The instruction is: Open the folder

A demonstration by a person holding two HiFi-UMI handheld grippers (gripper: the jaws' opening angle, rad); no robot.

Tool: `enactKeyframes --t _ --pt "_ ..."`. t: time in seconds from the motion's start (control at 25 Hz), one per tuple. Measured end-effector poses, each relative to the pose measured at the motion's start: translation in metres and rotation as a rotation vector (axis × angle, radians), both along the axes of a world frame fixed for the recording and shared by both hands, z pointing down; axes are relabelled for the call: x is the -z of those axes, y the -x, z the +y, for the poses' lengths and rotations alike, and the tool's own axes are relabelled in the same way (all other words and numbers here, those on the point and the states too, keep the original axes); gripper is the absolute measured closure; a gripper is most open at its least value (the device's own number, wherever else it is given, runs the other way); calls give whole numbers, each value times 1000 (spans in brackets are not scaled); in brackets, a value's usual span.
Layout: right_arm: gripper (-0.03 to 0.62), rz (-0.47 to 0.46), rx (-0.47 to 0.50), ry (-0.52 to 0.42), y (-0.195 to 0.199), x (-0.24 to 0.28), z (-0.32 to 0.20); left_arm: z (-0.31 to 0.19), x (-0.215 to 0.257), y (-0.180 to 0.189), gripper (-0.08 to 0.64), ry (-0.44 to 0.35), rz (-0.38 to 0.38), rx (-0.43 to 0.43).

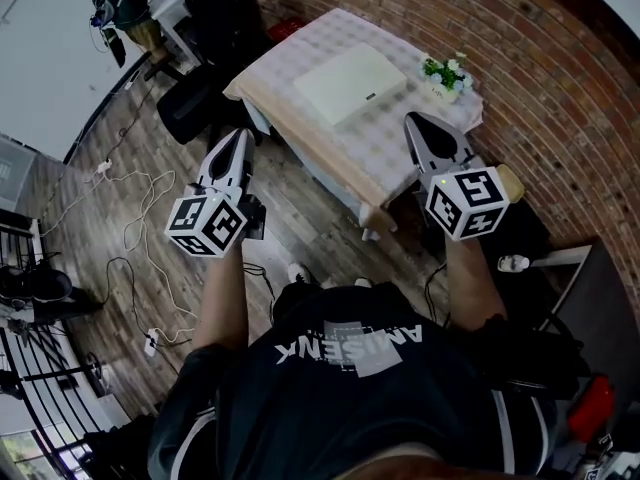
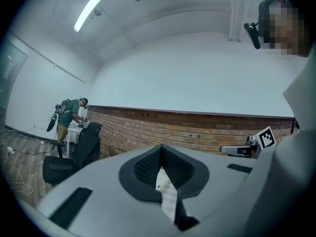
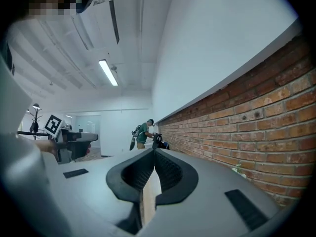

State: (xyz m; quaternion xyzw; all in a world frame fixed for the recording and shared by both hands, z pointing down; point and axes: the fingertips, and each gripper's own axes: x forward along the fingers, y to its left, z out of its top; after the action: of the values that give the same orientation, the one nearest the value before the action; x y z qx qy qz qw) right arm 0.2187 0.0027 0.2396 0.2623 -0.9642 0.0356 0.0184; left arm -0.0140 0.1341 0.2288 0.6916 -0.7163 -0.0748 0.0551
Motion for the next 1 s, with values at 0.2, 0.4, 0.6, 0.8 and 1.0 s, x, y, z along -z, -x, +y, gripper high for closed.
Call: enactKeyframes --t 0.2,0.4,0.6,0.8,1.0 --pt "551 31 -45 -11 14 -8 -15 -27 -14 27 548 1 1 -30" --pt "551 57 -105 -18 40 -15 -30 -62 -33 66 548 16 -46 -88" --pt "552 72 -196 -5 67 -16 -52 -109 -36 94 548 18 -58 -200" --pt "551 82 -273 17 93 -19 -68 -143 -35 121 548 4 -69 -295" --pt "551 87 -328 17 115 -20 -79 -171 -41 148 548 16 -108 -354"
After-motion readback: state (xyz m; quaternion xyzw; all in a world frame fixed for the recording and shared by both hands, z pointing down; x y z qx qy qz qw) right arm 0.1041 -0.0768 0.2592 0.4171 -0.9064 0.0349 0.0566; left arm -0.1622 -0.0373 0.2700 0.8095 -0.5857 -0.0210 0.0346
